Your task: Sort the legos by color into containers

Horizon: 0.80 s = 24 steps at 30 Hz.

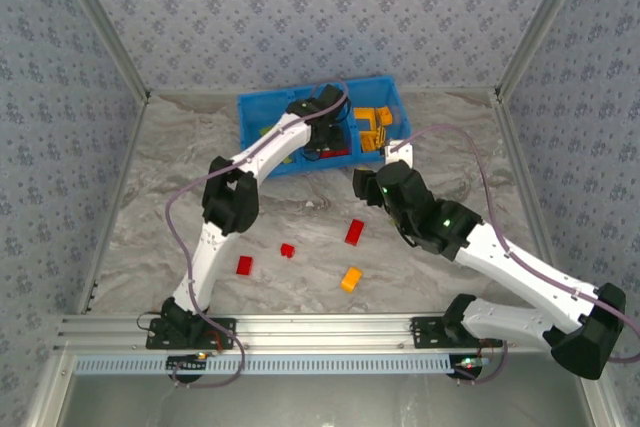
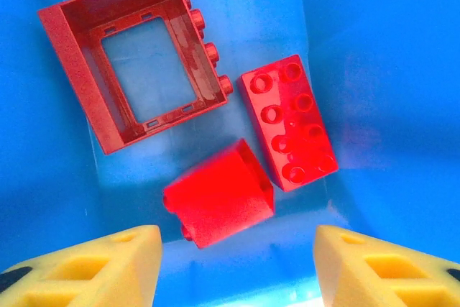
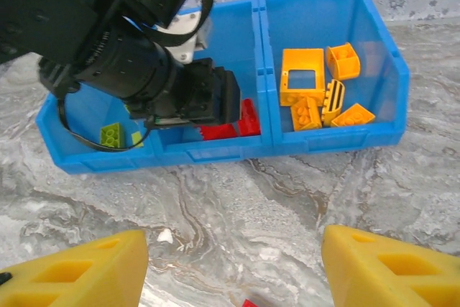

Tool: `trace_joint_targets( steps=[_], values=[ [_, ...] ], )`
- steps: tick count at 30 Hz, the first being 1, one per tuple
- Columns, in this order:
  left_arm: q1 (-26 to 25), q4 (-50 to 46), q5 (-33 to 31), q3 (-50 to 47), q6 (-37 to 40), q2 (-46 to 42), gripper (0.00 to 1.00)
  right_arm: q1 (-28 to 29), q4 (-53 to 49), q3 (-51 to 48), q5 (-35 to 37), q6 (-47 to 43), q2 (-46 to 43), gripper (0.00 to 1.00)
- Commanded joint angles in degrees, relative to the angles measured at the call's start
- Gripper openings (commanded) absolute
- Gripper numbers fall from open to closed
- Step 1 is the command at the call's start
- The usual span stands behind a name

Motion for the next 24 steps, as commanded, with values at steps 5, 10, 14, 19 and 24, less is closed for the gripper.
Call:
trace_joint_targets(
  steps=[5,10,14,19,24],
  values=[
    [-1.4,1.4,-3.8,-4.5,-0.3,-15.5,0.55,-3.1,-7.8,1.0,0.8,3.6,-2.4,0.66],
    [-2.7,7.8,-4.4,-17.7,-1.1,-28.4,0.53,-6.4,-12.3,0.1,-0.7,6.4,-3.3,0.65],
    [-4.6,10.7,-5.0,-28.5,-0.9,-38.8,0.53,-7.7,-12.4,-0.7,-2.1,6.9,-4.5,0.65],
    [-8.2,14.2,-2.4,-41.7,0.5,-51.7,0.54,-8.1,-17.3,-0.4,-4.7,10.6,-3.4,0.63],
    [-13.0,18.5,8.8,-57.0,4.5,-64.4,0.57,-3.7,-23.3,-2.9,-11.2,24.0,0.5,0.57]
  ],
)
